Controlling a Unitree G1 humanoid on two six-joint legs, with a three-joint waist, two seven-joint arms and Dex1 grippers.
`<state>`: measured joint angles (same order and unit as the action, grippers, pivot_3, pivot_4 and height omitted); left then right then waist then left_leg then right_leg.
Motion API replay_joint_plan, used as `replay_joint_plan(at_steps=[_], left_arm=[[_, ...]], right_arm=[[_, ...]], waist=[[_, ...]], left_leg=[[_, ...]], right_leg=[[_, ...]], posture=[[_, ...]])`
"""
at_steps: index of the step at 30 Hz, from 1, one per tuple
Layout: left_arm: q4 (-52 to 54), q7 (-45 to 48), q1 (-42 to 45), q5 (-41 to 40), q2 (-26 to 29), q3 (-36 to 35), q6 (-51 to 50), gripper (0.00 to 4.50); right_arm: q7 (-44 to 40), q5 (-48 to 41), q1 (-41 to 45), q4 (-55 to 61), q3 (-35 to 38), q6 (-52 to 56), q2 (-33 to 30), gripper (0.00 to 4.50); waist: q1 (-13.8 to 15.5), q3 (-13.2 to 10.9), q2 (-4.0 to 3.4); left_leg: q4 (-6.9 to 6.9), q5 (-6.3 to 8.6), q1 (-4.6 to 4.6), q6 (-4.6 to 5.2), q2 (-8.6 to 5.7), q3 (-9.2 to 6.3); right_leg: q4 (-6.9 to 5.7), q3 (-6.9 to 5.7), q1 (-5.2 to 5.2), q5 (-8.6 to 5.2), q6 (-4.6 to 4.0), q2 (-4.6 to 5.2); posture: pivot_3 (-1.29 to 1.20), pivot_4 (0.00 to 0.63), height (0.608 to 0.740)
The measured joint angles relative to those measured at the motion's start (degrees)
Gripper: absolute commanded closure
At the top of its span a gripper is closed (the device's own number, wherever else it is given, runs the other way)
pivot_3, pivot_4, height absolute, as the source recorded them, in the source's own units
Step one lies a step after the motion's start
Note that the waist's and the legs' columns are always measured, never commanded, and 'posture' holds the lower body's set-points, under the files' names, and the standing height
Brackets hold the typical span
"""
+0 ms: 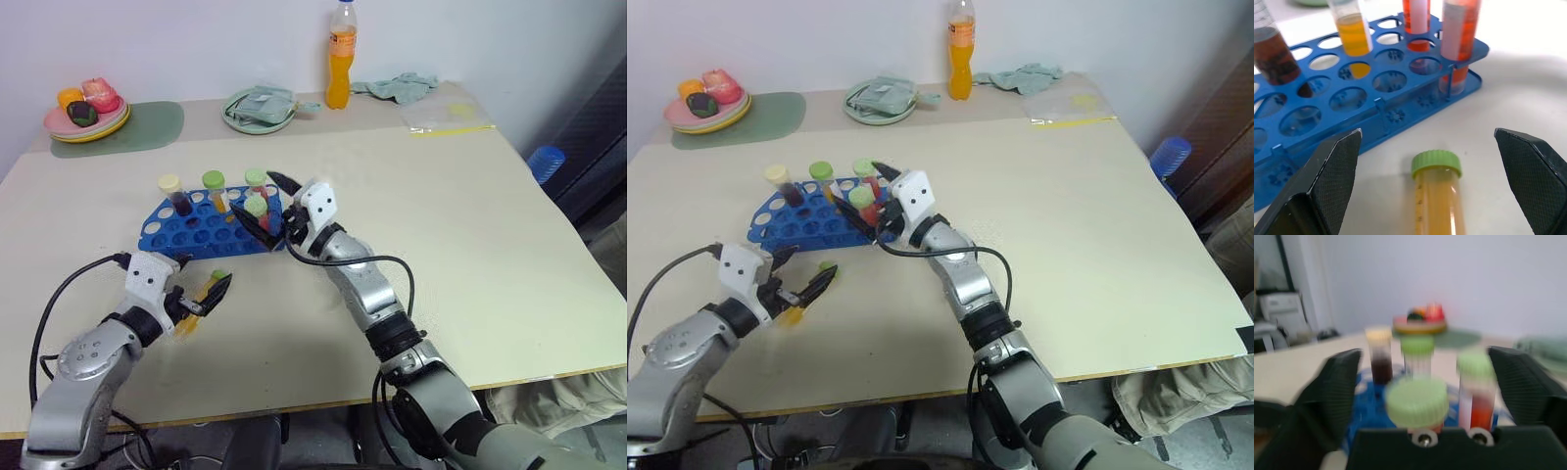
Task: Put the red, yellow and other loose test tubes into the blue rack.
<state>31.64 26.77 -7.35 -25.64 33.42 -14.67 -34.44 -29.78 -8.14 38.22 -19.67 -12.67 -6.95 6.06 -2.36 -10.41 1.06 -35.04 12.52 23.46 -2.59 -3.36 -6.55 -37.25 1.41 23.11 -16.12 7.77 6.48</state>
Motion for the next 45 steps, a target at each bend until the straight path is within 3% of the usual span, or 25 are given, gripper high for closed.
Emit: replay_joint_plan(at_steps=[4,9,13,17,22,25,30,31,36,41,45], left_arm=[[7.0,-2.8,7.6,-4.6,7.8,-0.1,-17.5,0.0],[9.2,-5.9,23.7,-11.1,15.3,1.1,-49.4,0.0],[1.9,-8.5,26.9,-18.9,23.2,7.7,-57.6,0.0],[-4.4,-13.3,34.2,-27.5,24.5,14.8,-57.6,0.0],[-11.6,-21.6,37.2,-32.8,21.2,18.9,-57.6,0.0],[-13.8,-25.7,39.2,-35.3,20.1,19.9,-57.6,0.87],[-15.3,-31.6,39.8,-40.0,19.1,20.6,-57.6,3.45],[-15.4,-32.4,39.9,-40.8,19.1,20.6,-57.6,3.73],[-12.4,-33.1,37.7,-42.7,21.0,18.4,-57.0,3.75],[4.4,-19.7,19.8,-31.4,24.9,2.3,-34.4,3.75],[6.5,-12.0,11.1,-24.1,14.6,-5.3,-16.4,3.75]], right_arm=[[-2.1,-2.0,-1.4,8.9,0.4,4.5,-3.5,0.02],[-7.0,-4.5,-3.4,16.4,1.2,11.2,-11.4,0.02],[-12.4,-7.3,-5.4,21.5,1.9,15.5,-17.7,0.02],[-23.0,-11.6,-10.9,30.9,-0.7,21.6,-28.1,0.02],[-25.8,-13.2,-13.6,36.4,-2.8,25.9,-30.8,0.02],[-25.5,-13.1,-13.8,37.5,-3.0,26.7,-30.9,0.0],[-25.1,-12.9,-14.5,38.0,-3.9,27.7,-30.9,0.0],[-25.1,-12.9,-14.5,38.0,-3.9,27.7,-30.9,0.0],[-25.1,-12.8,-14.4,37.9,-3.9,27.7,-30.9,0.0],[-25.1,-12.8,-14.8,37.6,-3.7,27.7,-31.3,0.0],[-24.8,-12.8,-15.1,36.2,-3.3,27.5,-31.2,0.0]], waist=[[0.2,0.0,0.01],[-0.2,0.0,-0.05],[-0.9,0.0,-0.01],[0.1,-0.1,-0.01],[0.0,-0.1,0.03],[0.1,-0.1,0.03],[0.3,-0.1,0.04],[0.4,-0.1,0.04],[0.3,-0.1,0.04],[0.1,-0.1,0.03],[1.5,0.0,0.0]], left_leg=[[-0.04,0.0,0.01,0.0,-0.02,-0.03],[-0.04,0.0,0.0,0.0,-0.06,-0.01],[0.04,0.0,-0.01,0.0,0.08,0.04],[-0.07,0.01,0.0,0.01,0.03,0.05],[-0.08,0.0,0.01,0.0,0.05,0.03],[-0.07,0.0,0.01,0.0,0.03,0.05],[-0.09,-0.01,0.02,-0.01,0.01,0.05],[-0.09,-0.01,0.02,-0.01,0.01,0.05],[-0.08,-0.01,0.03,-0.02,0.02,0.07],[0.05,-0.16,0.07,-0.29,0.11,0.23],[-0.05,-0.03,0.03,-0.07,0.11,0.26]], right_leg=[[0.02,-0.01,0.0,0.0,0.0,0.0],[-0.03,-0.02,-0.07,-0.01,0.02,-0.06],[-0.05,-0.01,0.05,-0.04,-0.04,-0.16],[0.05,-0.05,-0.09,-0.04,-0.04,-0.02],[0.0,-0.03,-0.04,-0.04,-0.04,-0.05],[0.01,-0.02,-0.03,-0.04,-0.04,-0.02],[0.01,-0.02,-0.04,-0.04,-0.04,0.01],[0.01,-0.01,-0.04,-0.04,-0.04,0.01],[0.01,0.0,0.0,-0.04,-0.04,0.02],[0.06,0.09,0.13,-0.07,-0.11,0.02],[0.21,0.02,-0.09,-0.06,-0.12,0.1]], posture=[[0.0,0.15,0.74],[0.0,0.15,0.74],[0.0,0.15,0.74],[0.0,0.15,0.74],[0.0,0.15,0.74],[0.0,0.15,0.74],[0.0,0.15,0.74],[0.0,0.15,0.74],[0.0,0.15,0.74],[0.0,0.15,0.74],[0.0,0.15,0.74]])
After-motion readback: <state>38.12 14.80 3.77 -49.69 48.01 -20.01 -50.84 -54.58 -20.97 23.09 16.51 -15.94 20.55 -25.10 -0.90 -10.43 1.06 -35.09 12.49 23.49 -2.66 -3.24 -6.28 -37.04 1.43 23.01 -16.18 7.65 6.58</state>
